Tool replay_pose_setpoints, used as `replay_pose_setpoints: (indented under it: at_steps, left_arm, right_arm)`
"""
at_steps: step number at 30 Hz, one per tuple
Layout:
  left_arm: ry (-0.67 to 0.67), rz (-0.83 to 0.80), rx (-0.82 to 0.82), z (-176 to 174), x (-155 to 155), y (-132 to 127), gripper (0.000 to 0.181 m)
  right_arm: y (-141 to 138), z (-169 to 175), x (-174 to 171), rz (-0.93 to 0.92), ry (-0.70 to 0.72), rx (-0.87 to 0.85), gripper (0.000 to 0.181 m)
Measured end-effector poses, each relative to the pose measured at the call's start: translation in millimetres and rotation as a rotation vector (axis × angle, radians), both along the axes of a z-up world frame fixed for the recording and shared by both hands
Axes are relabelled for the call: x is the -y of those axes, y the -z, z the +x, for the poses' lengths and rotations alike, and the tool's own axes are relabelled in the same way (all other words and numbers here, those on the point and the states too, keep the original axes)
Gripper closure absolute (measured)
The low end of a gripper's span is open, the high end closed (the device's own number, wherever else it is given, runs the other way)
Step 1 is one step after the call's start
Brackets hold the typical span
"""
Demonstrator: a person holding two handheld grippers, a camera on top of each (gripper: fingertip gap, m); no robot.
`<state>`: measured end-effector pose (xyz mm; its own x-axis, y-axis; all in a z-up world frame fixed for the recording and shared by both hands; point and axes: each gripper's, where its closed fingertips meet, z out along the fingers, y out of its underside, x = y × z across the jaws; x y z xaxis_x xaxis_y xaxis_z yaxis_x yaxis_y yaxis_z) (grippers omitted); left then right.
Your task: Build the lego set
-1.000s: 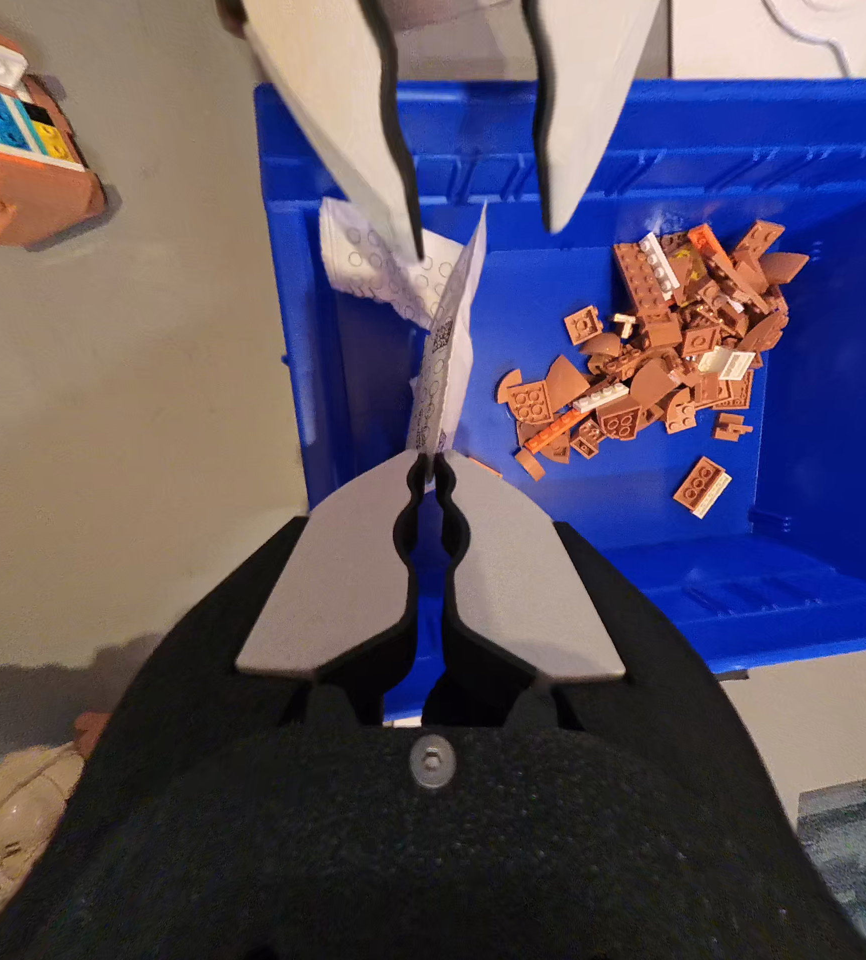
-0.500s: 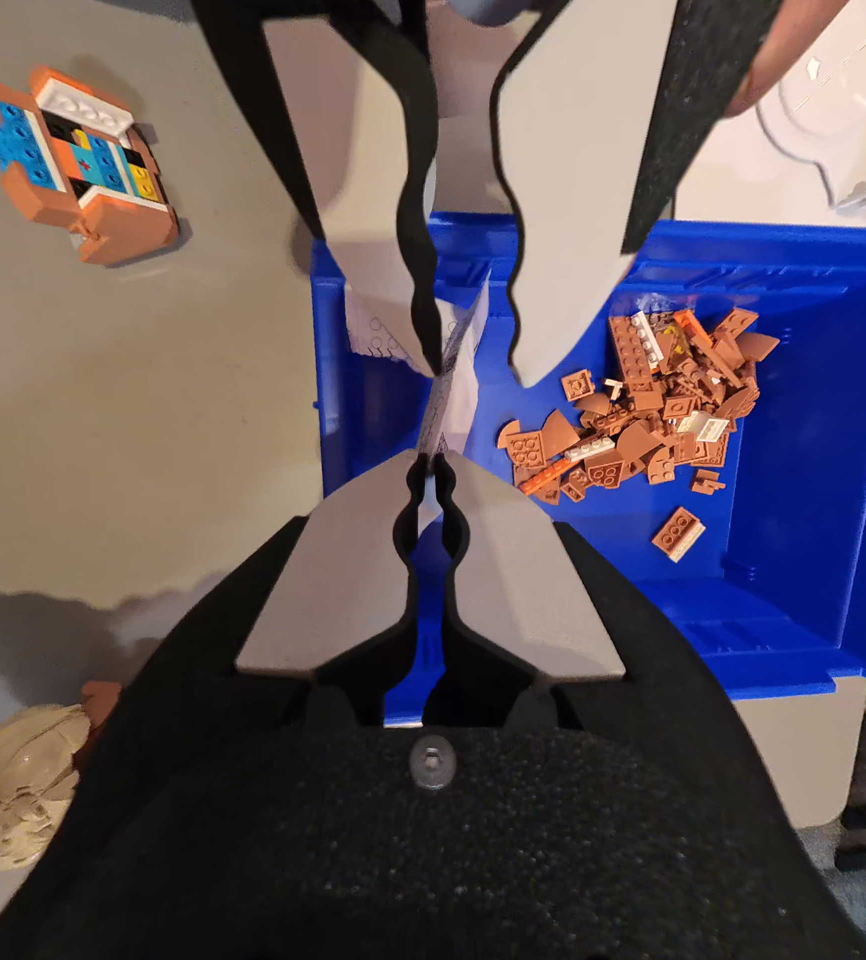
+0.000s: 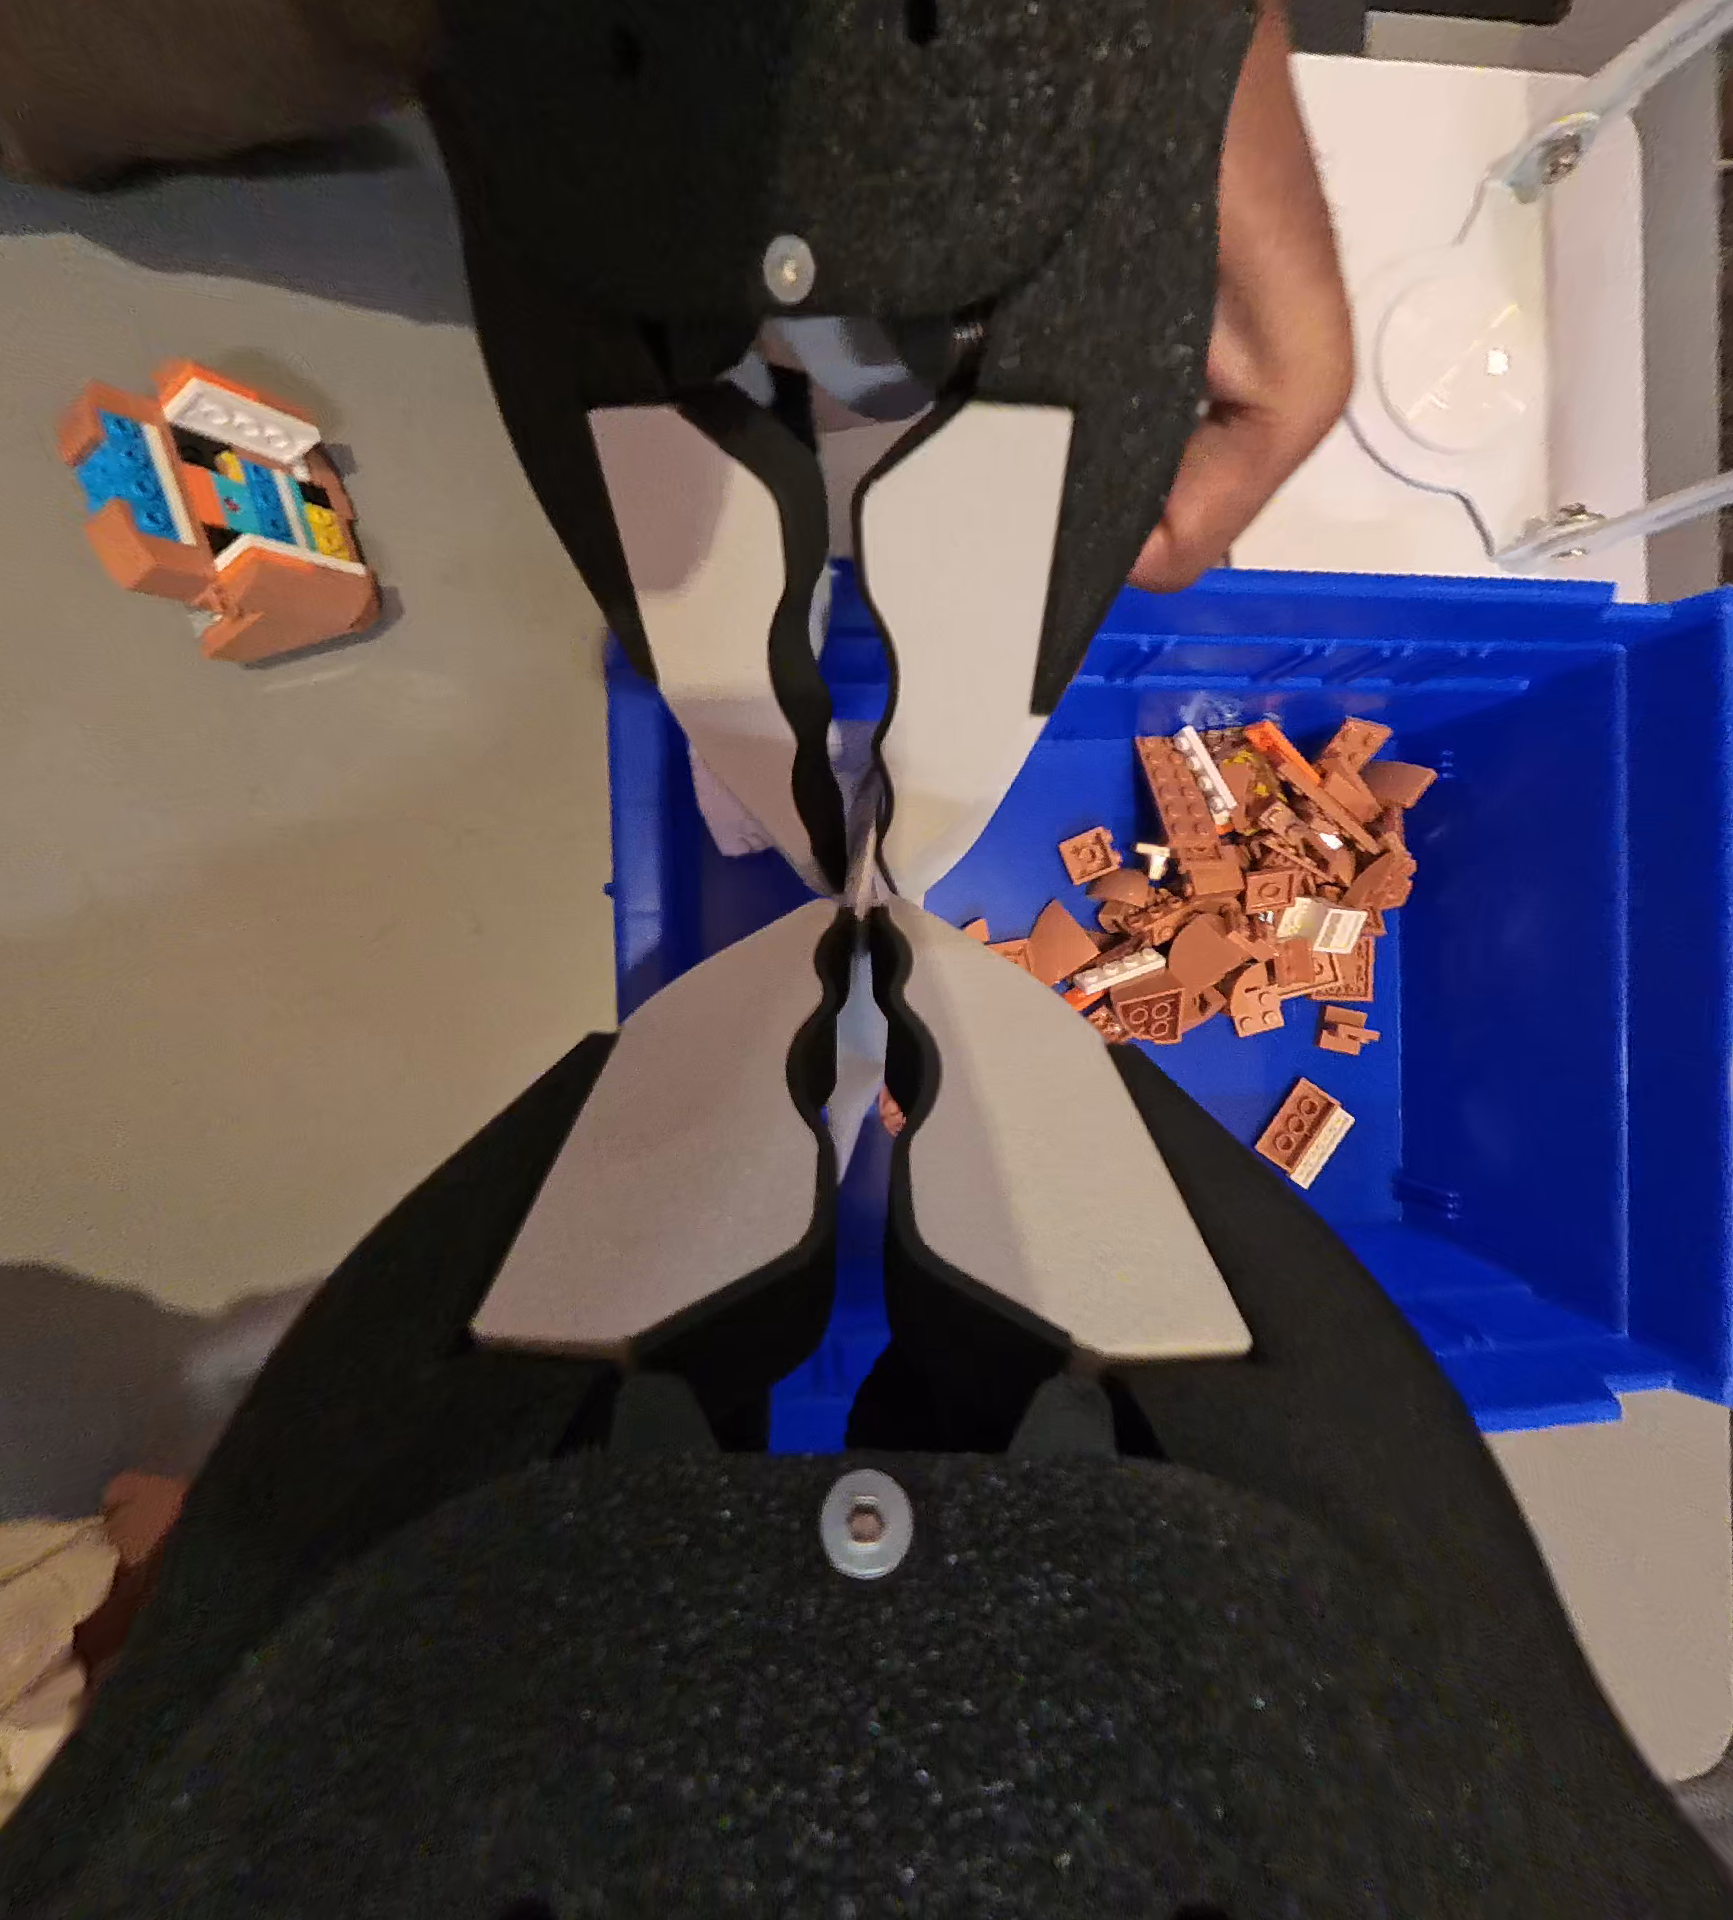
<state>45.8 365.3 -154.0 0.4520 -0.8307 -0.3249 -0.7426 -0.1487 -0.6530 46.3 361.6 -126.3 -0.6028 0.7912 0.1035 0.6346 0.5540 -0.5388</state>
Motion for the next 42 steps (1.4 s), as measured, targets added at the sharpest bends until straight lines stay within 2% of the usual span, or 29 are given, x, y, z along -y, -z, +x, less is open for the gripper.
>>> replay_pose_setpoints:
  at_steps: [6, 12, 16, 19, 24, 27, 32, 42]
  left_arm:
    - [-0.033, -0.041, 0.085, -2, -2, -3, 0.171]
    - [-0.046, -0.056, 0.112, -3, -2, -4, 0.171]
    - [-0.11, -0.055, 0.188, -11, -10, -12, 0.171]
    - [-0.12, -0.056, 0.268, -17, -10, -19, 0.171]
    - [-0.07, -0.065, 0.366, -19, -3, -30, 0.171]
    - [-0.041, -0.063, 0.427, -19, 2, -39, 0.171]
    - [-0.015, -0.073, 0.475, -18, 5, -44, 0.171]
    - [-0.013, -0.084, 0.542, -19, 7, -50, 0.168]
  right_arm:
    - [-6, -1, -9, 0.011, 0.137, -0.076, 0.175]
    - [-24, 14, -40, 0.008, 0.303, -0.154, 0.166]
    - [-15, 27, -51, -0.032, 0.366, -0.124, 0.155]
    - [-2, 32, -51, -0.065, 0.382, -0.091, 0.145]
    - [7, 29, -47, -0.074, 0.362, -0.084, 0.144]
    - [7, 24, -41, -0.082, 0.332, -0.096, 0.15]
    - [6, 15, -28, -0.105, 0.28, -0.134, 0.174]
    - [9, 18, -21, -0.11, 0.263, -0.124, 0.177]
